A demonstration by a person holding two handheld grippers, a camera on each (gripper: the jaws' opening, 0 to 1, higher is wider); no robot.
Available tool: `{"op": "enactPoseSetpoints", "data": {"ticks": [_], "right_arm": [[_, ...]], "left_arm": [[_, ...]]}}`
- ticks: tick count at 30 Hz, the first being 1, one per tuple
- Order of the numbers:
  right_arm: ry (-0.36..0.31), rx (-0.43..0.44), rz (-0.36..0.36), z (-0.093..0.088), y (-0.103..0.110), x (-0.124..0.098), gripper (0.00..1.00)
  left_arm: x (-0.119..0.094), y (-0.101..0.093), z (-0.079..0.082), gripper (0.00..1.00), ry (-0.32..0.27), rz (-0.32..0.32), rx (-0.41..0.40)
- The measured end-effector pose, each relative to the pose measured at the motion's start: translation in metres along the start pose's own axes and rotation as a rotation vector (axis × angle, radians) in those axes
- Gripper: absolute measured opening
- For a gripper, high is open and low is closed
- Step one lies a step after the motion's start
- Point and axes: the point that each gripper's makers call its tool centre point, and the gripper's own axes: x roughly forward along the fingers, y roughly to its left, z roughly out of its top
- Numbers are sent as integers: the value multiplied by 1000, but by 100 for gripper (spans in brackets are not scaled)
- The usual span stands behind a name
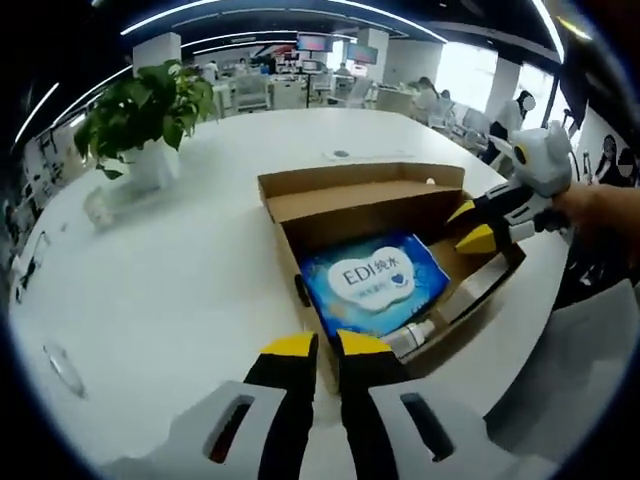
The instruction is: Operate the shoe box by opening the lid, removing the specified soft item, and placing it in the target area until the item is outside and the box remains undamaged.
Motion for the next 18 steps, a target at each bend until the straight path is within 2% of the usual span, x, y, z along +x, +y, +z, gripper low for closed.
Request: {"op": "enactPoseSetpoints", "data": {"ticks": [10,15,18], "right_arm": [[79,91,-59,-18,-10,32,23],[93,121,-79,-24,-15,43,17],[85,151,-54,-23,-10,48,13]], "left_arm": [[-1,3,-4,0,-35,19,-39],[-1,4,-4,0,-44,27,-42],[0,4,-4,0,-43,30,-40]]}}
